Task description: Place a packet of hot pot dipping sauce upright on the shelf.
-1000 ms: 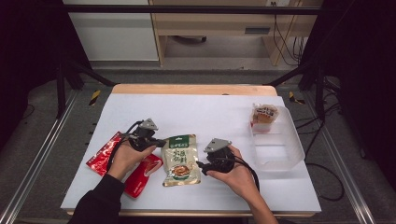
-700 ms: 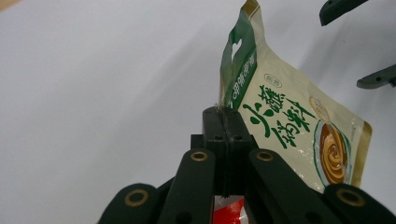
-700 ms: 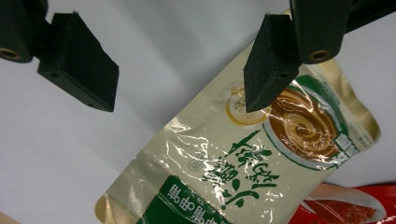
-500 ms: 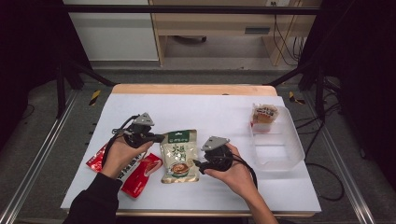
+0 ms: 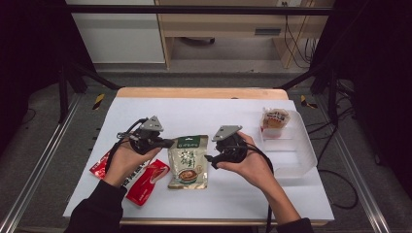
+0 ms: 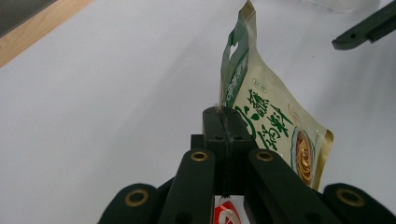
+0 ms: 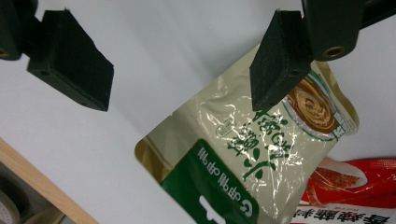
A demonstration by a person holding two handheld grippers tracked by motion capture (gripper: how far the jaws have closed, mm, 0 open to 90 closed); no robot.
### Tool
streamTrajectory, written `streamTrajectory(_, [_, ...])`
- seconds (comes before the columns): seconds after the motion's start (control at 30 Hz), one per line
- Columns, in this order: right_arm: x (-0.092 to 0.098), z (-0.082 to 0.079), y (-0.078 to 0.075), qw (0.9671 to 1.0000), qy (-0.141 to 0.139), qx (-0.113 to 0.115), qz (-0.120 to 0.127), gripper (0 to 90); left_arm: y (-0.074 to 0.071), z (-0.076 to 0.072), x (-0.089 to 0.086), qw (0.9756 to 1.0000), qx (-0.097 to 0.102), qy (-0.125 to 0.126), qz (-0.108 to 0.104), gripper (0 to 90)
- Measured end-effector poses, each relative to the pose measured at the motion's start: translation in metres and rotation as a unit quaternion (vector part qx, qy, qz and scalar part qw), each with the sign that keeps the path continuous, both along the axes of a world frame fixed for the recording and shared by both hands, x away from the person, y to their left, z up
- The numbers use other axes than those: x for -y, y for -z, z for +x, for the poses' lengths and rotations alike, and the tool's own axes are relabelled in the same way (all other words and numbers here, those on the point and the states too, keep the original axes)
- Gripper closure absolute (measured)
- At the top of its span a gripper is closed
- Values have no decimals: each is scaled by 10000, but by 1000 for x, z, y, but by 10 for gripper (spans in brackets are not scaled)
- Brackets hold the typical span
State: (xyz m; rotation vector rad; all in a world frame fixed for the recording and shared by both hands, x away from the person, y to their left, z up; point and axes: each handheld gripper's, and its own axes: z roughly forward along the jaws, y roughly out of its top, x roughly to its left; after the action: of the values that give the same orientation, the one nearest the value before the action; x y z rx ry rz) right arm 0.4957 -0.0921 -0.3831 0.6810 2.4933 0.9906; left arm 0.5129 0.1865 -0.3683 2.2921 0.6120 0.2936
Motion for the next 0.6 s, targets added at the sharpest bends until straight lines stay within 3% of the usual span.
streamTrajectory(0.23, [-5, 11, -15, 9995, -238, 13, -229, 240, -8, -3, 6, 9997, 62, 175, 131, 900])
streamTrajectory(0.33, [-10, 17, -19, 9980, -454, -85, -426, 240, -12, -7, 9, 9996, 104, 245, 132, 900])
streamTrajectory(0.6, [-22, 31, -20, 9940, -854, -329, -595, 338, -23, -14, 15, 9988, 242, 397, 163, 900])
